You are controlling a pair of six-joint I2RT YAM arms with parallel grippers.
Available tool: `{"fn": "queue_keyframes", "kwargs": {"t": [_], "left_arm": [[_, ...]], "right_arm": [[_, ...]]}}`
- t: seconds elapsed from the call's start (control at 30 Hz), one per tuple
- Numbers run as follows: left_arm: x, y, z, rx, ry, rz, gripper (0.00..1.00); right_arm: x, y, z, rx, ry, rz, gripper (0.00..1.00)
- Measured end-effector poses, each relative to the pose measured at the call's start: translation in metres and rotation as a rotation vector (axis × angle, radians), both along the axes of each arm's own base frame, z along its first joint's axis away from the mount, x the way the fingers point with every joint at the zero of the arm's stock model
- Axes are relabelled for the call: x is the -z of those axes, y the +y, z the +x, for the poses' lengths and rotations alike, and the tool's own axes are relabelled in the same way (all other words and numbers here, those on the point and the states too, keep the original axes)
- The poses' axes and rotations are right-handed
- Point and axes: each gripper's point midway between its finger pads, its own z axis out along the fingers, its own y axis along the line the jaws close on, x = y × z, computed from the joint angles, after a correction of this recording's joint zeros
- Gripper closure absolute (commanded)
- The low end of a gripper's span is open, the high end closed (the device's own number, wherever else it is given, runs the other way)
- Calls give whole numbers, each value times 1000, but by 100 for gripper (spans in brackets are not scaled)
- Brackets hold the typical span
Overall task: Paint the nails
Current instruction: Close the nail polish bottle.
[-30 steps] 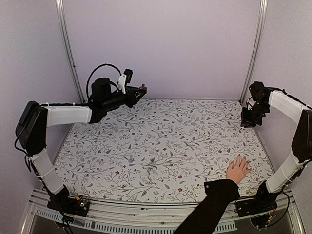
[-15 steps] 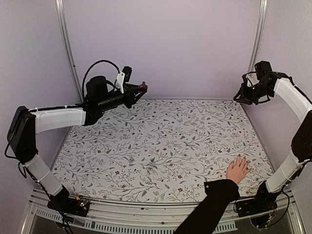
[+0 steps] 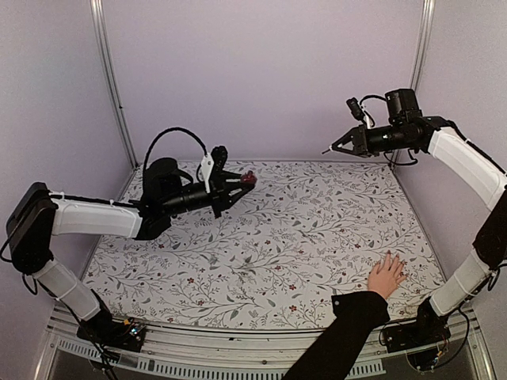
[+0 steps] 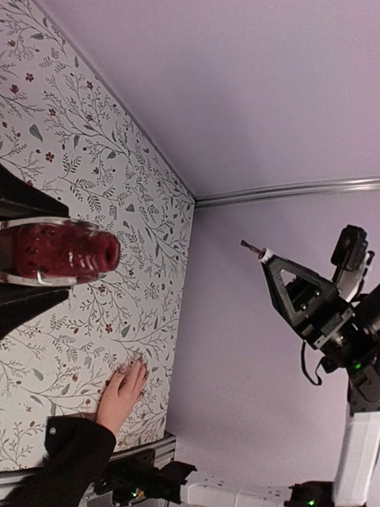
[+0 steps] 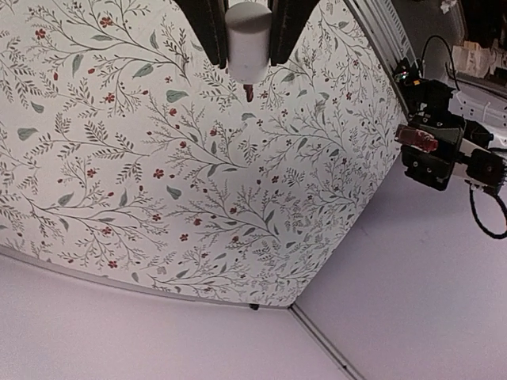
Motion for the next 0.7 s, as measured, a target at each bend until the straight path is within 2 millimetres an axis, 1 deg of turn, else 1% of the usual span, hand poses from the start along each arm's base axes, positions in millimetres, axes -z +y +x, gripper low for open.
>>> {"fn": "queue_keyframes", "kwargs": {"t": [0.03, 0.13, 0.17, 0.3, 0.37, 0.43, 0.5, 0.57, 0.7], "left_arm": [[4, -2, -9, 21, -13, -2, 100], [15, -11, -35, 80, -38, -1, 100], [21, -13, -45, 99, -46, -1, 100], [44, -23, -91, 191, -72, 18, 100], [51, -27, -113, 234, -89, 20, 100], [53, -30, -131, 265, -110, 13, 100], [52, -31, -148, 289, -134, 0, 100], [52, -33, -161, 307, -153, -12, 100], [47, -38, -179, 324, -184, -33, 100]], "right_arm": [[-3, 9, -6, -37, -23, 0, 100], [-7, 41, -33, -153, -96, -4, 100], [-6, 52, -47, -197, -121, -6, 100], [2, 80, -101, -342, -166, -8, 100], [2, 88, -125, -402, -193, -9, 100], [-3, 96, -148, -464, -236, -9, 100], [-8, 101, -166, -509, -278, -10, 100], [-12, 104, -185, -557, -316, -9, 100], [-21, 112, -221, -654, -368, 0, 100]]}}
